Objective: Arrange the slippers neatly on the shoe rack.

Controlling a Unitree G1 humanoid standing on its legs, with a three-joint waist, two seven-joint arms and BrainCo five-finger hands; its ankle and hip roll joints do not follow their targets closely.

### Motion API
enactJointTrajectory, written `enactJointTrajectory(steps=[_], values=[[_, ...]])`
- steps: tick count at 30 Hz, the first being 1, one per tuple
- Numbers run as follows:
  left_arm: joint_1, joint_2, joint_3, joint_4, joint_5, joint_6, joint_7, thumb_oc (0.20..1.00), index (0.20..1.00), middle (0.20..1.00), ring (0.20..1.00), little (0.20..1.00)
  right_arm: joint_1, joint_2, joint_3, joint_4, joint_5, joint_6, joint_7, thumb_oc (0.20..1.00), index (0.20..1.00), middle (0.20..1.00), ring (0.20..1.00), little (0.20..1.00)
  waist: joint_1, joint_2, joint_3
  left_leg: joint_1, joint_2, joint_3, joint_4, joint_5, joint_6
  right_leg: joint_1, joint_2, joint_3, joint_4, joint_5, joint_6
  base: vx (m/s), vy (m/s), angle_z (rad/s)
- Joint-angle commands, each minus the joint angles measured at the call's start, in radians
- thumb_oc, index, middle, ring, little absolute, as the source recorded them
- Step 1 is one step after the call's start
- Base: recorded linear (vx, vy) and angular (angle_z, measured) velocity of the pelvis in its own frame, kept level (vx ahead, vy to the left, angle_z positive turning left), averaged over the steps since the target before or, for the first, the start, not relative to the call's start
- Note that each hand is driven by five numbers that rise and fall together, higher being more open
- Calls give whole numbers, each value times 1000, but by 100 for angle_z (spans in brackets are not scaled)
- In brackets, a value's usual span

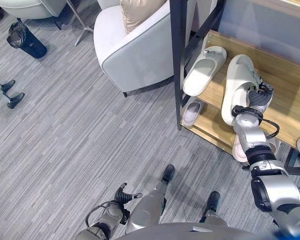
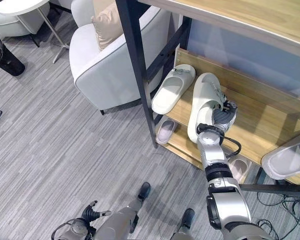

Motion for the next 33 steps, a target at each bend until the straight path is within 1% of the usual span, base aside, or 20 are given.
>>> enactJointTrajectory(steps=[1, 2, 3, 4, 5, 6, 11, 13, 14, 19, 20, 21, 23, 26, 28, 33], values=[[-33, -28, -4, 99, 36, 9, 26, 1000, 1000, 1000, 1000, 1000, -32, -62, 4, -21, 23, -77, -43, 200, 200, 200, 200, 200, 15, -5, -11, 53, -26, -52, -19, -145, 6, 7, -33, 6, 22, 11, 39, 0, 0, 0], [-33, -28, -5, 101, 37, 7, 27, 1000, 1000, 1000, 1000, 1000, -35, -64, 3, -19, 24, -79, -47, 200, 200, 200, 200, 200, 16, -5, -12, 52, -27, -53, -19, -145, 5, 6, -34, 5, 21, 11, 39, 0, 0, 0], [-36, -28, -5, 100, 34, 7, 28, 1000, 1000, 1000, 1000, 1000, -44, -68, 0, -22, 27, -81, -55, 501, 501, 501, 501, 501, 17, -3, -13, 45, -31, -56, -19, -138, 5, 2, -36, 1, 20, 15, 41, -4, 14, 4], [-36, -28, -4, 100, 35, 7, 29, 1000, 1000, 1000, 1000, 1000, -44, -68, 0, -27, 25, -80, -57, 1000, 1000, 1000, 1000, 1000, 17, -2, -13, 44, -31, -56, -19, -138, 5, 2, -36, 1, 20, 15, 41, 9, 11, 4], [-35, -29, 2, 104, 33, 9, 33, 1000, 1000, 1000, 1000, 1000, -33, -58, -3, -49, 30, -88, -57, 1000, 1000, 1000, 1000, 1000, 18, -3, -12, 47, -31, -54, -19, -144, 5, 5, -36, 0, 21, 12, 40, 0, 0, 0], [-33, -31, 5, 105, 38, 9, 33, 1000, 1000, 1000, 1000, 1000, -21, -53, -10, -66, 24, -97, -65, 1000, 1000, 1000, 1000, 1000, 18, -3, -11, 43, -33, -55, -19, -138, 6, 3, -38, -1, 23, 15, 42, 0, 0, 0], [-31, -38, 0, 102, 39, 8, 37, 1000, 1000, 1000, 1000, 1000, -4, -40, -17, -85, 4, -99, -85, 1000, 1000, 1000, 1000, 1000, 16, 0, -10, 45, -34, -52, -19, -139, 8, 1, -40, 2, 25, 16, 43, 0, 0, 0], [-32, -40, -3, 99, 41, 9, 41, 1000, 1000, 1000, 1000, 1000, 8, -34, -27, -100, 0, -111, -102, 1000, 1000, 1000, 1000, 1000, 12, 1, -10, 52, -32, -47, -19, -146, 8, 4, -39, 6, 28, 10, 42, 0, 0, 0], [-33, -41, -3, 100, 43, 9, 41, 1000, 1000, 1000, 1000, 1000, 12, -33, -32, -104, -1, -113, -106, 1000, 1000, 1000, 1000, 1000, 10, 1, -12, 47, -34, -49, -19, -141, 9, 0, -41, 5, 27, 14, 44, 0, 0, 0], [-31, -45, 3, 103, 51, 12, 45, 1000, 1000, 1000, 1000, 1000, 47, -14, -41, -155, 4, -137, -103, 1000, 1000, 1000, 1000, 1000, 1, 1, -15, 54, -33, -44, -19, -143, 10, 2, -44, 10, 27, 15, 45, 0, 0, 0], [-31, -47, 12, 104, 51, 12, 49, 1000, 1000, 1000, 1000, 1000, 70, -6, -47, -196, 18, -170, -86, 1000, 1000, 1000, 1000, 1000, -5, -1, -17, 57, -32, -42, -19, -145, 12, 4, -44, 13, 28, 14, 45, 0, 0, 0], [-26, -46, 23, 103, 58, 12, 48, 1000, 1000, 1000, 1000, 1000, 118, -5, -47, -257, -5, -181, -55, 1000, 1000, 1000, 1000, 1000, -12, -1, -18, 59, -32, -39, -19, -146, 12, 3, -45, 13, 29, 13, 45, 0, 0, 0], [-24, -45, 28, 101, 61, 10, 49, 1000, 1000, 1000, 1000, 1000, 136, 0, -52, -294, 8, -200, -40, 1000, 1000, 1000, 1000, 1000, -18, -2, -18, 61, -32, -36, -19, -147, 13, 3, -46, 14, 32, 13, 46, 0, 0, 0], [-18, -51, 35, 98, 63, 11, 47, 1000, 1000, 1000, 1000, 1000, 202, -2, -32, -378, -31, -191, 1, 1000, 1000, 1000, 1000, 1000, -31, -6, -13, 66, -31, -29, -19, -148, 15, 3, -47, 20, 34, 15, 47, -20, 14, -6], [-13, -55, 46, 94, 64, 11, 47, 1000, 1000, 1000, 1000, 1000, 296, 22, -23, -458, -40, -196, 44, 1000, 1000, 1000, 1000, 1000, -53, -12, -8, 74, -27, -21, -19, -148, 15, 4, -43, 28, 39, 14, 46, -30, 7, -7], [4, -51, 70, 86, 68, 4, 40, 1000, 1000, 1000, 1000, 1000, 434, 35, 18, -520, -29, -209, 162, 1000, 1000, 1000, 1000, 1000, -85, -19, -8, 95, -19, -4, -19, -153, 15, 16, -41, 35, 44, 12, 45, -12, 9, -14]])
